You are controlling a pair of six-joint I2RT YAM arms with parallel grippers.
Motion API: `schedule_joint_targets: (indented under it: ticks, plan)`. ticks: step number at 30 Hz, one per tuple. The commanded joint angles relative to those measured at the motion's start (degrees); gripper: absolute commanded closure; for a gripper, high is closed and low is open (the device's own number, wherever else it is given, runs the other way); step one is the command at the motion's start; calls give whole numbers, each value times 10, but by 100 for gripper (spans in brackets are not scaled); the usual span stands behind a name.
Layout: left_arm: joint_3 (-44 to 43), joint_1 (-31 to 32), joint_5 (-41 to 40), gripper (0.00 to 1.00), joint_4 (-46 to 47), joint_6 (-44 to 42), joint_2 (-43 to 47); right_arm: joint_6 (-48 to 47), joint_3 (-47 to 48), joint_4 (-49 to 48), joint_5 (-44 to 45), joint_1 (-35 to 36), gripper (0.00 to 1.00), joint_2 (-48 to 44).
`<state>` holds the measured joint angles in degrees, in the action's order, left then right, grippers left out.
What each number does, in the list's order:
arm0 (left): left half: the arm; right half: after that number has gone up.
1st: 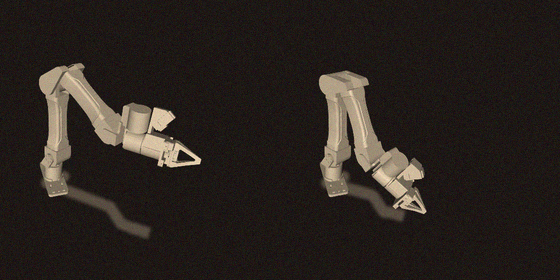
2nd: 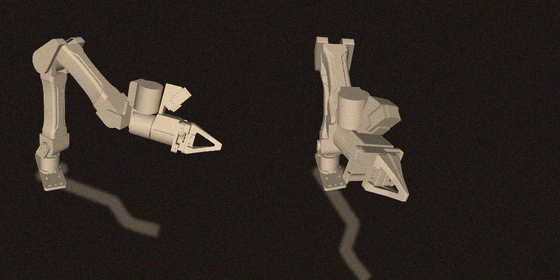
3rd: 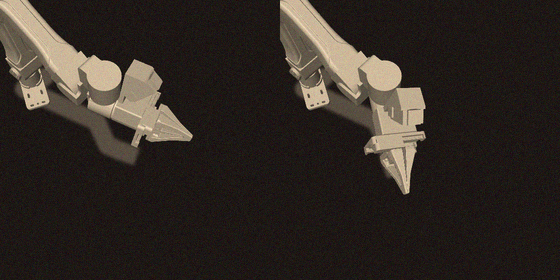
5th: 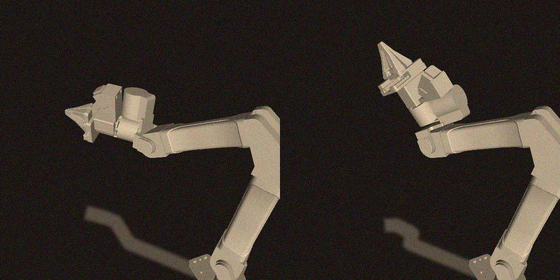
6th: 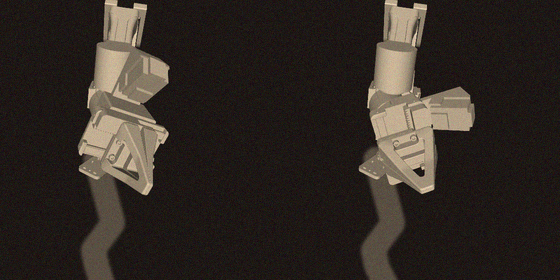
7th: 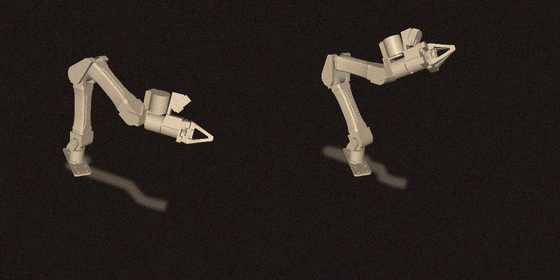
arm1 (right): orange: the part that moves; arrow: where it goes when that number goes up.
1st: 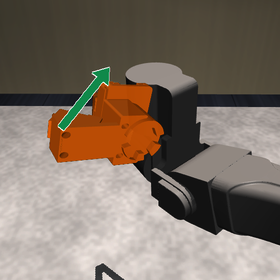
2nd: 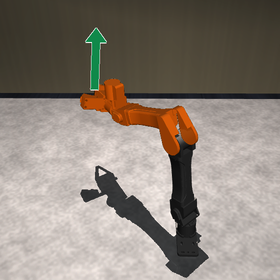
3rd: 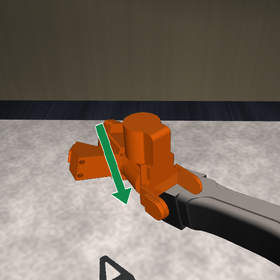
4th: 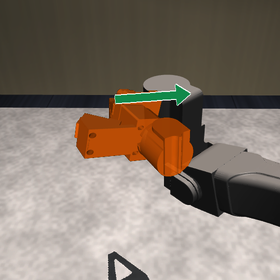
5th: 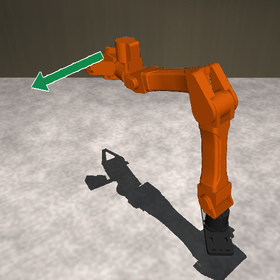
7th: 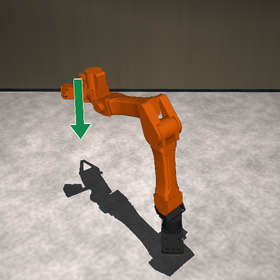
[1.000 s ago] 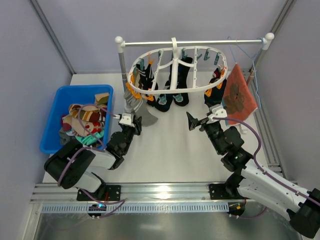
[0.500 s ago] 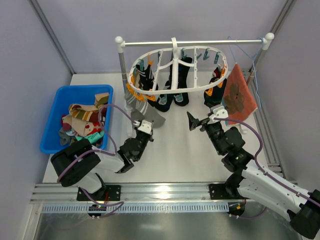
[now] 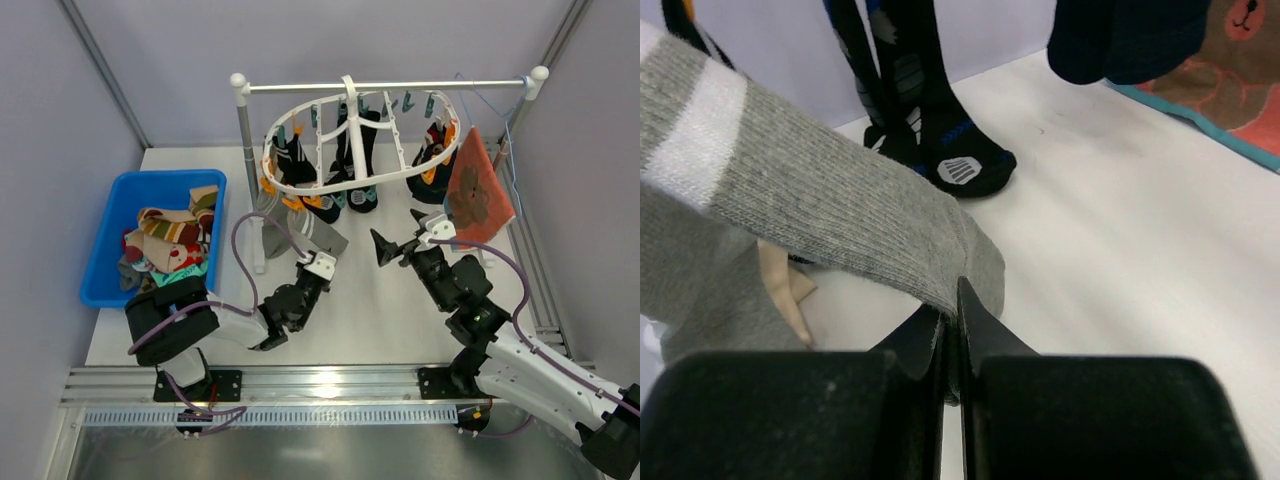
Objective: Remove the socks clipped to the hanger
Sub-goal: Remove the sock from the hanger.
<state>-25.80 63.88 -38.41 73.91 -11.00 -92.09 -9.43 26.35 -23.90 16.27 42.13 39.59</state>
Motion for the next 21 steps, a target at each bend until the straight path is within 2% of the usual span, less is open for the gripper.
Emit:
schedule_joint_targets:
  ticks: [1,11,17,21]
  plan:
    - [-33,25,-25,100,146,-24,-18,14,20,7,-33,-2,0,-11]
    - [-53,68,-40,100,146,-53,-41,46,48,40,-188,-1,0,-36]
    - [-25,68,-33,100,146,-51,-15,61,106,50,-287,-2,0,7]
    - [-16,68,-18,100,146,-45,-11,71,181,72,-338,7,0,58]
